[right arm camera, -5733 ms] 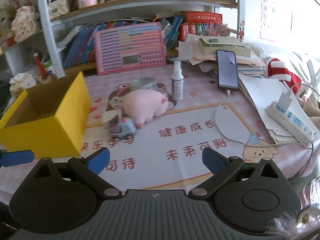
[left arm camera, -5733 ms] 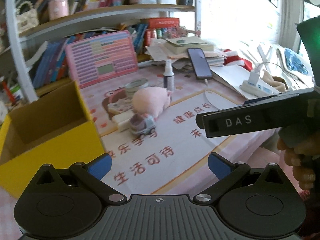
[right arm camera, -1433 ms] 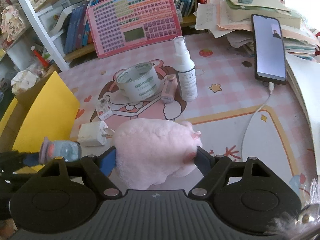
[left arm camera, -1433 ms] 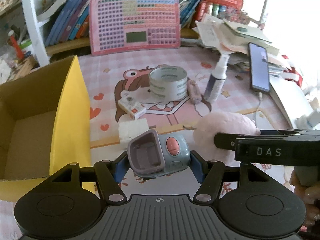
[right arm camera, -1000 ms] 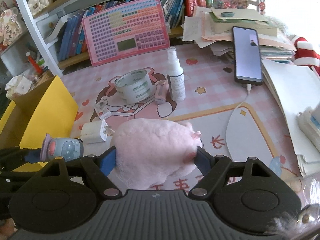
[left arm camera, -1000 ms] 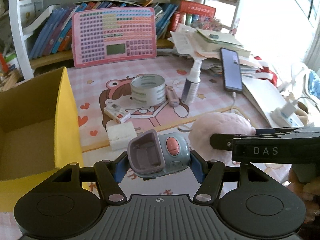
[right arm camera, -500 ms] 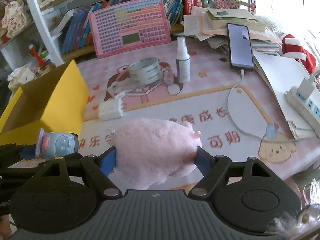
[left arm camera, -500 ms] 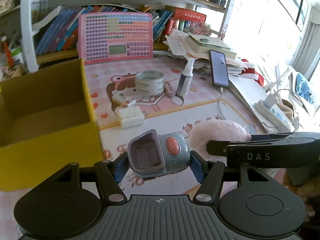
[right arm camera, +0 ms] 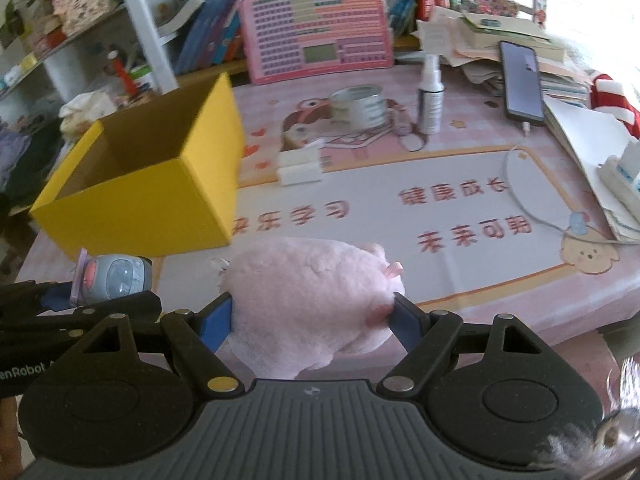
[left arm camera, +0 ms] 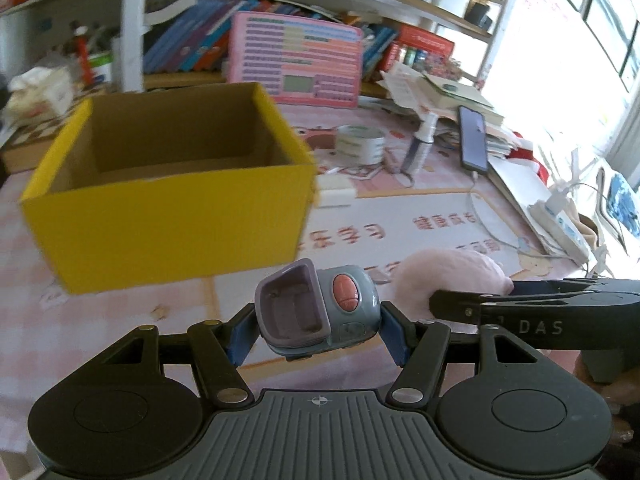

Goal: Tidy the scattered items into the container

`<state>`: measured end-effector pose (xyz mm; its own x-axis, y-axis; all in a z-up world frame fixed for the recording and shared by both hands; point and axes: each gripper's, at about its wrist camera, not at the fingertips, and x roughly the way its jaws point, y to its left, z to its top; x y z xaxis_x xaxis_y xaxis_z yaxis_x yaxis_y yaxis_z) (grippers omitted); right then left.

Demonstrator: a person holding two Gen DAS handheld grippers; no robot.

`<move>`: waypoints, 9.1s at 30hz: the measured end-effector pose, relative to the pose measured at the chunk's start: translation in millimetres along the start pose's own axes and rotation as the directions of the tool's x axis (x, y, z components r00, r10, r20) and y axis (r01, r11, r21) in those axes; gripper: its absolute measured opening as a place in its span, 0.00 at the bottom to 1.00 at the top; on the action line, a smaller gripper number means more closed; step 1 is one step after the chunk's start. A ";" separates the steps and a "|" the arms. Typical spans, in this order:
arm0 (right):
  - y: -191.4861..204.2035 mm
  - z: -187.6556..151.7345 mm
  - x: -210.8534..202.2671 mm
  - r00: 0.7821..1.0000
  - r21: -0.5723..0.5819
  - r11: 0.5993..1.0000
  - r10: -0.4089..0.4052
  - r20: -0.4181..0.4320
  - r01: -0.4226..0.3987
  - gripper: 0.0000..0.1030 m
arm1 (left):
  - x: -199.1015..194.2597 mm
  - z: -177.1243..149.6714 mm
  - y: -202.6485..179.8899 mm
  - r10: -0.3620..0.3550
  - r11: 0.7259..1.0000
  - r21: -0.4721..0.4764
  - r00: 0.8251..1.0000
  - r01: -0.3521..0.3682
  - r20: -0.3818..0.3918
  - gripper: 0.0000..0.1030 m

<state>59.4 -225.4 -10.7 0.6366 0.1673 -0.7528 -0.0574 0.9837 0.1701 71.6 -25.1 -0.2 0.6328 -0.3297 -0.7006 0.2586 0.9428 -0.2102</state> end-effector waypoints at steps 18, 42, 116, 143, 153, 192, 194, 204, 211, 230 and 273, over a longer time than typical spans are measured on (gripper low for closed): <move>87.2 -11.8 18.7 0.974 -0.239 0.949 0.176 -0.144 -0.207 0.77 | -47.4 -33.5 97.0 0.143 0.970 -0.197 0.990 -0.142 -0.006 0.62; 119.7 102.5 -7.0 0.945 -0.312 0.921 0.291 0.148 -0.235 0.77 | -68.3 47.8 110.1 0.186 0.982 -0.083 0.956 -0.171 0.226 0.62; 144.8 216.6 149.2 0.906 -0.180 0.889 0.408 -0.109 -0.422 0.86 | 41.8 104.6 90.1 0.287 0.955 -0.101 0.956 -0.279 0.068 0.79; 77.2 103.8 16.5 0.957 -0.177 0.946 0.286 0.059 -0.272 0.86 | -51.4 31.6 64.6 0.214 0.977 -0.047 0.968 -0.209 0.132 0.83; 74.8 57.3 7.2 0.974 -0.180 0.961 0.220 0.054 -0.207 0.86 | -57.6 10.9 60.2 0.211 0.977 -0.046 0.971 -0.207 0.111 0.83; 53.4 -21.0 -0.1 0.998 -0.119 0.993 -0.003 -0.066 -0.005 0.86 | -21.4 -28.3 41.8 0.116 0.993 -0.026 0.988 -0.119 -0.101 0.90; 49.7 -21.9 -0.4 0.998 -0.114 0.993 -0.013 -0.068 0.005 0.86 | -18.2 -28.1 38.9 0.103 0.994 -0.019 0.989 -0.106 -0.107 0.90; 21.8 -17.7 -3.0 0.996 -0.055 0.995 -0.080 -0.050 0.078 0.86 | 1.7 -15.7 11.6 0.022 0.999 0.051 0.994 -0.016 -0.110 0.90; -5.4 -9.1 -3.7 0.991 -0.017 0.991 -0.132 -0.029 0.132 0.86 | 18.9 -0.5 -13.9 -0.063 0.991 0.110 0.994 0.073 -0.092 0.90; -85.7 46.8 23.3 0.988 -0.038 0.988 -0.152 0.027 0.153 0.83 | 90.5 42.7 -83.2 -0.076 0.981 0.172 0.994 0.089 -0.078 0.87; -187.2 201.0 197.3 0.993 -0.198 0.980 0.041 0.108 -0.019 0.58 | 236.1 132.2 -86.1 0.402 0.913 -0.035 0.909 -0.408 -0.107 0.67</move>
<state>350.3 -389.6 -63.3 0.7133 0.1994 -0.6719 -0.2204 0.9739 0.0550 295.2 -190.5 -57.3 0.6014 0.0844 -0.7945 -0.0476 0.9964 0.0698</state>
